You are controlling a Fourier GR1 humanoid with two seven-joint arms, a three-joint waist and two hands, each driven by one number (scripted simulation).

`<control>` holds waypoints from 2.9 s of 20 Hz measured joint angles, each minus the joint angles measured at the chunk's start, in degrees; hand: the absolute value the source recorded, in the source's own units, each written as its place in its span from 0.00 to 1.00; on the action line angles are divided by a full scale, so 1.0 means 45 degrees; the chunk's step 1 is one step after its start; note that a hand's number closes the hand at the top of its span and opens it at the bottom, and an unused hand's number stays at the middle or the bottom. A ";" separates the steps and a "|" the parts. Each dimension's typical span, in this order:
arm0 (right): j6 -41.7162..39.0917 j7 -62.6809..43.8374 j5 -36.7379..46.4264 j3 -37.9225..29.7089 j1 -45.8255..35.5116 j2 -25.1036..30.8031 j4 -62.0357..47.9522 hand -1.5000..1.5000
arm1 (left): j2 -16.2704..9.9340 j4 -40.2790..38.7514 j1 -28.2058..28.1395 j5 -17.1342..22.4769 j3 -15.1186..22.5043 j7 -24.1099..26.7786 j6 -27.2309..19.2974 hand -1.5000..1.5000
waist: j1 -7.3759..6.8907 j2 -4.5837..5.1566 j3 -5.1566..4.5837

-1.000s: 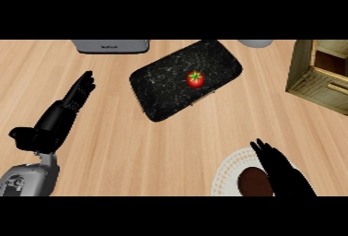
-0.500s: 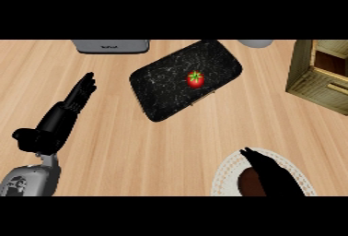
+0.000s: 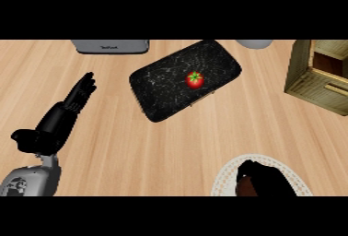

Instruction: Pick the cupcake from the placemat and place it in the basket

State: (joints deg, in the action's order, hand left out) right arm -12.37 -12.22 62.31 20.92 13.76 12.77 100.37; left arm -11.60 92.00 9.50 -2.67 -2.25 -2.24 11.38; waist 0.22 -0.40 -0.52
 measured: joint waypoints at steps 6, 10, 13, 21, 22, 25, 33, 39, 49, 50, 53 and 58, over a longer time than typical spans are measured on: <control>-0.1356 -0.0732 -0.0218 -0.1061 -0.2297 -0.0204 -0.0484 1.00 | 0.0040 -0.0302 0.0220 -0.0088 -0.0047 0.0224 0.0096 0.50 | -0.0099 0.0061 0.0062; -0.2617 -0.2019 -0.0630 -0.2524 -0.5060 -0.0572 -0.1358 1.00 | 0.0051 -0.0451 0.0269 -0.0058 -0.0098 0.0308 0.0167 0.50 | -0.0177 0.0101 0.0091; -0.2560 -0.2337 -0.0569 -0.3050 -0.6257 -0.0725 -0.2012 1.00 | 0.0025 -0.0691 0.0313 -0.0071 -0.0196 0.0442 0.0250 0.50 | -0.0138 0.0101 0.0102; -0.2201 -0.3005 -0.2405 -0.4604 -0.7486 -0.2064 -0.0835 1.00 | 0.0042 -0.0701 0.0183 -0.0155 -0.0319 0.0609 0.0205 0.50 | -0.0010 0.0065 0.0116; -0.2008 -0.3078 -0.2789 -0.4755 -0.7571 -0.2229 -0.0425 1.00 | 0.0083 -0.0649 0.0146 -0.0198 -0.0296 0.0573 0.0145 0.50 | 0.0005 0.0048 0.0117; -0.1338 -0.3297 -0.3794 -0.5275 -0.7942 -0.2540 0.0849 1.00 | 0.0017 -0.0439 0.0176 -0.0093 -0.0345 0.0333 0.0220 0.50 | 0.0030 0.0008 0.0123; -0.1498 -0.6745 -0.5084 -0.5983 -0.9707 -0.2720 0.4552 1.00 | 0.0130 -0.0202 0.0029 -0.0177 -0.0234 0.0228 0.0216 0.50 | 0.0043 0.0011 0.0110; -0.2460 -0.8662 -0.5612 -0.7338 -1.1994 -0.1192 0.4450 1.00 | 0.0262 -0.0037 -0.0133 -0.0279 -0.0126 0.0183 0.0202 0.50 | -0.0016 0.0043 0.0105; -0.1143 -0.7645 -0.4878 -0.8777 -1.4407 0.1218 0.0023 1.00 | 0.0215 -0.0188 -0.0098 -0.0193 -0.0298 0.0400 0.0422 0.50 | -0.0169 0.0117 0.0113; -0.0969 -0.7425 -0.4867 -0.8975 -1.4565 0.1492 -0.0436 1.00 | 0.0228 -0.0149 -0.0026 -0.0237 -0.0277 0.0334 0.0390 0.50 | -0.0168 0.0118 0.0110; 0.0134 -0.6694 -0.4450 -0.9366 -1.5081 0.2027 -0.2098 1.00 | 0.0220 -0.0100 0.0163 -0.0160 -0.0267 0.0090 0.0480 0.50 | -0.0228 0.0142 0.0114; 0.1843 -0.5536 -0.4111 -1.0171 -1.5955 0.3033 -0.4729 1.00 | 0.0269 -0.0132 0.0016 -0.0261 -0.0206 0.0282 0.0501 0.50 | -0.0277 0.0155 0.0112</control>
State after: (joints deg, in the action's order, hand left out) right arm -4.08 -37.13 43.81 -24.85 -58.04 26.42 79.09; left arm -10.39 91.41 9.58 -3.85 -3.18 -0.97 13.63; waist -1.03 0.30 -0.02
